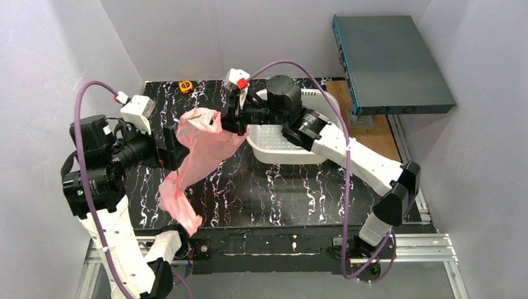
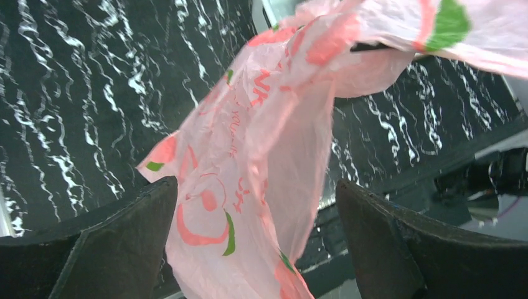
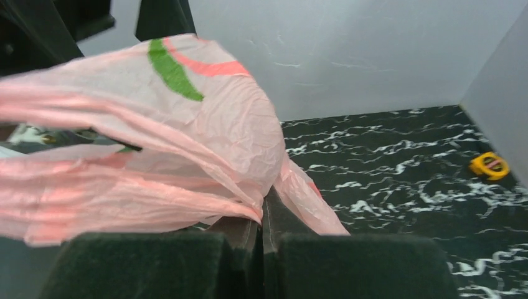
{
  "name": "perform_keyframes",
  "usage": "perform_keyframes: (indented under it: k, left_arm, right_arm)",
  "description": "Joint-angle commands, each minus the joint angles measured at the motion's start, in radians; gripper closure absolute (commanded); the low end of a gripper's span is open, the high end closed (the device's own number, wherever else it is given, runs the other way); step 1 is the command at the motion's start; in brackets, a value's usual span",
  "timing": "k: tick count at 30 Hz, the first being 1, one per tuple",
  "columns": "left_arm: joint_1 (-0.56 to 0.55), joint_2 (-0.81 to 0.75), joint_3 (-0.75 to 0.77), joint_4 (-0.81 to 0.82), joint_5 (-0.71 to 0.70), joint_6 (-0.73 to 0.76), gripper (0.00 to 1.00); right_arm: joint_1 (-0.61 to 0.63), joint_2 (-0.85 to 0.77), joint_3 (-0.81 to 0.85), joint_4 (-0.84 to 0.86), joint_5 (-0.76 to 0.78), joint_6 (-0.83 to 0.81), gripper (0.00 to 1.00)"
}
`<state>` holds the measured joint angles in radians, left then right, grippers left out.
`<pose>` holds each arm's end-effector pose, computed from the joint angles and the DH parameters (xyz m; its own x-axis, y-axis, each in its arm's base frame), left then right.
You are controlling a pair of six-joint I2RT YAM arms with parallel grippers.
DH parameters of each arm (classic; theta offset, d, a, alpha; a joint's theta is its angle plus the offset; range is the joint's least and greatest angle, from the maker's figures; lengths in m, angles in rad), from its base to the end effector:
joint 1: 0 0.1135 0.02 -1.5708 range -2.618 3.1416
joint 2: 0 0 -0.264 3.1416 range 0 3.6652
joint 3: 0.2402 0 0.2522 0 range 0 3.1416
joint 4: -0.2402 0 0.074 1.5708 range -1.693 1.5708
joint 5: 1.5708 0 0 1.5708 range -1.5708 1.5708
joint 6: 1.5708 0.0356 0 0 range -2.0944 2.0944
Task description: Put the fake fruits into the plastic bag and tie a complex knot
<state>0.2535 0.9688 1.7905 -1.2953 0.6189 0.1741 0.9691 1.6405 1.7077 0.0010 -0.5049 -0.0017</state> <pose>0.0875 0.0013 0.5044 -0.3836 0.0464 -0.9223 0.3675 0.9239 -0.1064 0.2030 0.3260 0.4603 0.0403 0.0560 -0.9976 -0.9946 0.0977 -0.0347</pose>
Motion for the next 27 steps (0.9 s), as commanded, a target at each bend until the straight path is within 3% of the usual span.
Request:
perform_keyframes:
  k: [1, 4, 9, 11, 14, 15, 18, 20, 27]
  left_arm:
    - [0.006, -0.013, -0.108, 0.051, 0.08, 0.081, 0.02]
    - [0.007, 0.024, -0.147, 0.091, 0.061, 0.045, 0.13]
    - [0.007, 0.01, -0.235, 0.174, 0.063, -0.032, 0.41]
    - [0.007, -0.013, -0.283, 0.198, 0.088, -0.05, 0.42]
    - [0.007, -0.041, -0.334, 0.2, 0.164, -0.054, 0.29]
    - [0.007, -0.051, -0.342, 0.194, 0.168, -0.059, 0.34]
    - [0.007, -0.074, -0.319, 0.107, 0.172, -0.024, 0.81]
    - [0.008, -0.095, -0.295, 0.02, 0.172, 0.001, 1.0]
    - [0.009, -0.17, -0.242, -0.01, 0.073, -0.069, 1.0]
  right_arm:
    - [-0.019, 0.038, 0.078, 0.036, -0.168, 0.192, 0.99]
    - [-0.023, 0.038, 0.06, 0.088, -0.243, 0.214, 0.99]
    - [-0.026, 0.078, 0.112, 0.102, -0.392, 0.252, 0.99]
    - [-0.026, 0.116, 0.151, 0.131, -0.437, 0.294, 0.99]
    - [-0.026, 0.179, 0.219, 0.204, -0.476, 0.373, 0.99]
    - [-0.028, 0.205, 0.251, 0.215, -0.495, 0.401, 0.99]
    - [-0.048, 0.277, 0.366, 0.213, -0.535, 0.467, 0.99]
    - [-0.079, 0.31, 0.395, 0.226, -0.536, 0.513, 0.99]
    - [-0.195, 0.419, 0.48, 0.178, -0.547, 0.564, 0.99]
